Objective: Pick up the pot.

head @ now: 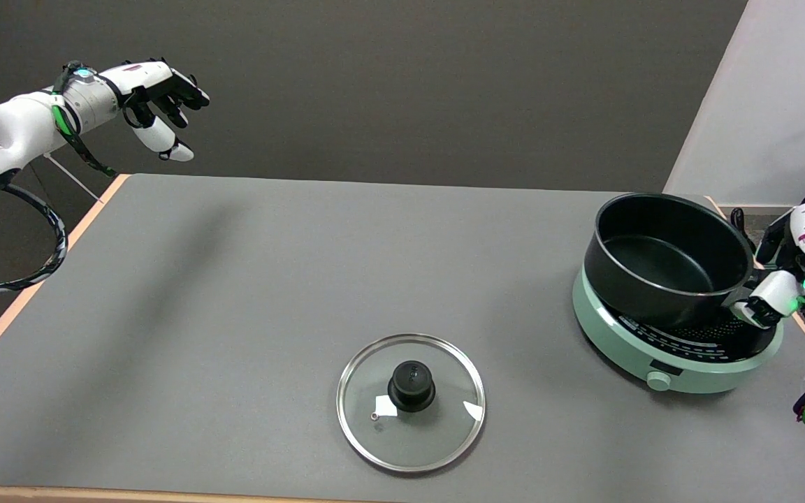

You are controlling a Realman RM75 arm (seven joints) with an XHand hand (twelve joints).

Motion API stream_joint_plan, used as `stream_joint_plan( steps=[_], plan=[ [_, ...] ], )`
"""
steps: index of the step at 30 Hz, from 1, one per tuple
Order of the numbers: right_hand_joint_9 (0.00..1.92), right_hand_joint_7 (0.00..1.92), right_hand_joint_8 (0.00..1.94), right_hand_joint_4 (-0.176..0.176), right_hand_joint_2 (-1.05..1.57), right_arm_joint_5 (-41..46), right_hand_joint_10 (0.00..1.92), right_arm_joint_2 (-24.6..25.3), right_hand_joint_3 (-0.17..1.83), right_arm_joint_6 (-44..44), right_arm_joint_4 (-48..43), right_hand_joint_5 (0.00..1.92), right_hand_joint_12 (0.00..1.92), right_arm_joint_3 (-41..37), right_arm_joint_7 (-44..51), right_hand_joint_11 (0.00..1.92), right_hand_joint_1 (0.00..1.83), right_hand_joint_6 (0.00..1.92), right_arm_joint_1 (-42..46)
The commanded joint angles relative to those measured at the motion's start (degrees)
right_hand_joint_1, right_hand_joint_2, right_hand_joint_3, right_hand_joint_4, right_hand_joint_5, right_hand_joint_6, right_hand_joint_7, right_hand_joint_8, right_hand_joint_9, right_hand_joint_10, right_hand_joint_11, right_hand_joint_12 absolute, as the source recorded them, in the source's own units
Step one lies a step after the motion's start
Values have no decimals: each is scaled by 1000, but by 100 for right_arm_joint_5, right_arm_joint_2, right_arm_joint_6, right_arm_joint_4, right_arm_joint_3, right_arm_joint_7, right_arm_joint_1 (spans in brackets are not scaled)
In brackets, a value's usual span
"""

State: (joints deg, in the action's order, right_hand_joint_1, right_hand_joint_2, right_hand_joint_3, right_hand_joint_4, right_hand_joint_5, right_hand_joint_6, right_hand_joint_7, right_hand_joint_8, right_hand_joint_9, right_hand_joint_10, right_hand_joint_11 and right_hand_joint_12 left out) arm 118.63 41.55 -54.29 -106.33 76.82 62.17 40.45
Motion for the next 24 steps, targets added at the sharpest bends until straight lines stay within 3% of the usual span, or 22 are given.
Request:
stream_joint_plan(
  steps=[1,24],
  plan=[
    [1139,1139,1139,-15,-1047,-342,1139,195,1833,-26,-82,1139,1139,33,-30,1139,1202,1139,314],
    [1143,1143,1143,-17,-1047,-826,1143,448,1833,-167,-71,1143,1143,92,-238,1143,1217,1143,633]
  ],
)
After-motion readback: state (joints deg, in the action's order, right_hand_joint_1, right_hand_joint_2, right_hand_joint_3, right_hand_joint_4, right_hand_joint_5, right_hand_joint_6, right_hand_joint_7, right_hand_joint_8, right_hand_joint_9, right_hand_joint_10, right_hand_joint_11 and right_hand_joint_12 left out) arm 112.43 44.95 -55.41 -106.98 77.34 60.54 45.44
